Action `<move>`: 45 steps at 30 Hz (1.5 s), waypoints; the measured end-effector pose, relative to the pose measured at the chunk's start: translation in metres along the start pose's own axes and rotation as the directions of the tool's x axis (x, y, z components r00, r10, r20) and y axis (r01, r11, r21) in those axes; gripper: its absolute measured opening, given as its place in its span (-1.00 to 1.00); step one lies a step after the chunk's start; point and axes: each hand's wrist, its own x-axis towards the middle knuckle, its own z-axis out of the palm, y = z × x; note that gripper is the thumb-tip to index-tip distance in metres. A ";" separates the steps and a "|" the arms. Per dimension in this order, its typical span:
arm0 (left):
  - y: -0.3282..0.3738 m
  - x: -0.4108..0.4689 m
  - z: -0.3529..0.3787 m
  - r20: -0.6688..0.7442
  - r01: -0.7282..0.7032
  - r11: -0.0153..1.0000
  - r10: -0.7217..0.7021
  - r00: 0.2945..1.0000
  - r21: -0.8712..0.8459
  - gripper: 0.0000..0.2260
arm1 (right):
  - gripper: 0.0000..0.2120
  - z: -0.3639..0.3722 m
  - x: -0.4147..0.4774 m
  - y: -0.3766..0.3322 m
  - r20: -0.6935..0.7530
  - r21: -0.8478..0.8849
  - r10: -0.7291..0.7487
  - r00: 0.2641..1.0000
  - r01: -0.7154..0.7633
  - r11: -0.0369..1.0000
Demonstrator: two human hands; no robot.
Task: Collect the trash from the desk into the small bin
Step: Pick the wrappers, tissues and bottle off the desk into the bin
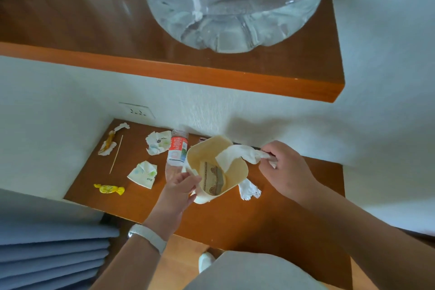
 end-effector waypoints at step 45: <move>-0.008 -0.005 -0.023 -0.184 0.041 0.999 -0.044 0.982 -0.023 -0.81 | -0.46 0.116 -0.003 0.104 0.454 -0.305 0.103 0.885 0.046 0.951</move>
